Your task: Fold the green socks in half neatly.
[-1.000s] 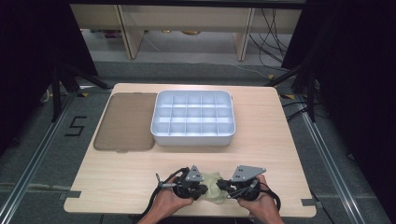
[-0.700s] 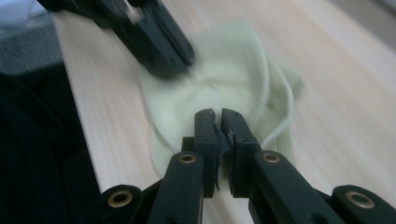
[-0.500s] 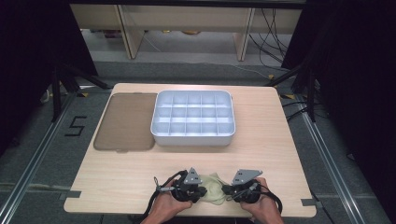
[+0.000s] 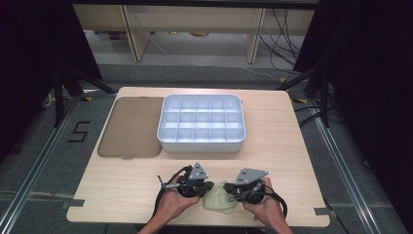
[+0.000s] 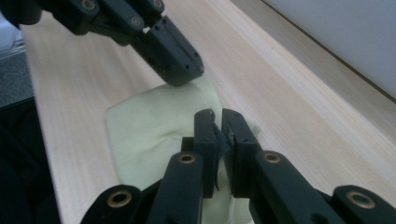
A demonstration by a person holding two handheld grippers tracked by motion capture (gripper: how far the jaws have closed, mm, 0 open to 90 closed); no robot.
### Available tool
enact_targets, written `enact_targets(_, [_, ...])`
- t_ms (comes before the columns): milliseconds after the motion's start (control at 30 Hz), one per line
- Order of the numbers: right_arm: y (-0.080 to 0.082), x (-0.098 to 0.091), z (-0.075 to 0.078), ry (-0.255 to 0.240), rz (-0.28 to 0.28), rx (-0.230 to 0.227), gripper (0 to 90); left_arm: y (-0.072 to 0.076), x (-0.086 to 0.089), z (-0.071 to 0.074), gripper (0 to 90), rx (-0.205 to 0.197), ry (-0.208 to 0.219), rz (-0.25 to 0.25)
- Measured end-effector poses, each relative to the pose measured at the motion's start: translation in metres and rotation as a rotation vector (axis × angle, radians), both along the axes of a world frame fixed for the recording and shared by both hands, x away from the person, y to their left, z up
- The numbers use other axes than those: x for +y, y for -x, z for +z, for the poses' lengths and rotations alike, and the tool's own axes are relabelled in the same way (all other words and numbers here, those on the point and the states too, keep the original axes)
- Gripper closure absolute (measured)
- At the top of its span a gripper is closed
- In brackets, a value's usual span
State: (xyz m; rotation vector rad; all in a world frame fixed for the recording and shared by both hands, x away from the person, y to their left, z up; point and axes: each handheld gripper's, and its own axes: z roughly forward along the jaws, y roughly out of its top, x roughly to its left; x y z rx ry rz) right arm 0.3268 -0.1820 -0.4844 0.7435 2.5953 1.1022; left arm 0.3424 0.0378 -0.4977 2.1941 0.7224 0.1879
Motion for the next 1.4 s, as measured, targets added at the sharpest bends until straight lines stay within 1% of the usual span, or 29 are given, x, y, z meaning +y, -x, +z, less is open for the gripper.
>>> enact_targets(33, [-0.002,0.001,-0.002,0.005,-0.005,0.006,85.0,0.0,-0.001,-0.002,88.8,0.005,-0.005,0.014])
enact_targets(100, [-0.004,0.001,-0.003,0.012,-0.006,0.004,85.1,-0.002,-0.001,-0.004,88.9,0.002,-0.015,0.014])
enact_targets(133, [-0.008,0.002,-0.007,0.012,-0.025,0.004,85.5,-0.004,-0.002,-0.007,88.9,0.005,-0.015,0.013])
enact_targets(167, [-0.008,0.002,-0.007,0.012,-0.025,0.004,85.5,-0.004,-0.002,-0.007,88.9,0.005,-0.015,0.013])
enact_targets(200, [-0.013,0.001,-0.01,0.042,-0.033,0.004,85.5,-0.004,-0.002,-0.011,88.9,0.007,-0.015,0.019])
enact_targets(300, [-0.013,-0.001,-0.013,0.052,-0.034,0.02,85.6,-0.003,-0.001,-0.011,88.5,0.004,-0.011,0.027])
enact_targets(367, [-0.011,-0.002,-0.013,0.044,-0.049,-0.002,85.6,-0.003,-0.001,-0.01,88.1,0.004,-0.012,0.028])
enact_targets(400, [-0.011,-0.004,-0.013,0.046,-0.035,-0.005,85.6,-0.002,0.0,-0.011,88.1,0.004,-0.014,0.011])
enact_targets(433, [-0.01,-0.005,-0.013,0.042,-0.051,0.006,85.6,-0.002,0.0,-0.011,88.0,0.006,-0.007,0.017])
enact_targets(500, [-0.009,-0.008,-0.011,0.054,-0.053,0.019,85.6,-0.003,0.0,-0.011,87.8,0.001,-0.013,0.023])
enact_targets(533, [-0.006,-0.013,-0.012,0.031,-0.071,0.013,84.9,-0.002,0.0,-0.01,87.4,0.0,-0.004,0.023])
enact_targets(633, [-0.003,-0.019,-0.007,0.017,-0.072,0.019,84.6,-0.001,0.001,-0.007,86.2,-0.006,0.001,0.023])
enact_targets(700, [0.002,-0.02,-0.001,-0.008,-0.056,-0.007,84.4,0.005,0.001,-0.002,86.1,-0.001,0.021,0.011])
enact_targets(800, [0.005,-0.02,-0.001,-0.002,-0.043,0.004,84.1,0.012,0.0,0.0,85.7,0.008,0.023,-0.009])
enact_targets(867, [0.006,-0.019,-0.002,-0.007,-0.048,0.011,84.1,0.018,0.002,0.001,85.5,0.018,0.029,-0.02])
enact_targets(900, [0.006,-0.019,-0.002,-0.007,-0.048,0.011,84.1,0.018,0.002,0.001,85.4,0.018,0.029,-0.02])
enact_targets(933, [0.005,-0.018,-0.001,-0.012,-0.044,-0.003,84.1,0.021,0.003,0.001,85.0,0.028,0.033,-0.033])
enact_targets(967, [0.005,-0.018,-0.001,-0.014,-0.036,-0.008,84.1,0.027,0.003,0.001,84.5,0.031,0.019,-0.039])
enact_targets(1033, [0.006,-0.018,-0.001,-0.013,-0.05,0.004,84.1,0.027,0.003,-0.003,82.3,0.02,-0.022,-0.055])
enact_targets(1067, [0.006,-0.018,-0.001,-0.013,-0.05,0.004,84.1,0.027,0.003,-0.003,81.4,0.02,-0.022,-0.055])
enact_targets(1100, [0.006,-0.017,-0.001,-0.012,-0.049,0.007,84.1,0.027,0.002,-0.006,81.4,0.029,-0.005,-0.038])
enact_targets(1167, [0.006,-0.017,-0.001,-0.005,-0.05,0.017,84.1,0.026,0.003,-0.004,76.5,0.028,0.004,-0.037])
enact_targets(1200, [0.006,-0.017,-0.001,-0.01,-0.044,0.007,84.0,0.028,0.004,-0.001,71.1,0.014,0.023,-0.032])
enact_targets(1233, [0.006,-0.017,-0.001,-0.013,-0.042,0.002,84.0,0.028,0.004,-0.001,65.1,0.014,0.023,-0.032])
enact_targets(1267, [0.006,-0.017,-0.001,-0.015,-0.038,-0.001,83.9,0.03,0.007,0.0,60.2,0.031,0.053,0.006])
enact_targets(1300, [0.006,-0.017,-0.001,-0.015,-0.038,-0.001,83.9,0.03,0.007,0.0,55.9,0.031,0.053,0.006])
enact_targets(1333, [0.006,-0.017,0.0,-0.022,-0.042,0.012,83.7,0.032,0.014,-0.002,52.1,0.06,0.052,0.036])
enact_targets(1367, [0.006,-0.017,0.0,-0.022,-0.042,0.012,83.7,0.032,0.014,-0.002,49.4,0.06,0.052,0.036])
enact_targets(1400, [0.006,-0.018,0.0,-0.023,-0.033,-0.007,83.6,0.033,0.017,-0.003,47.1,0.07,0.055,0.049])
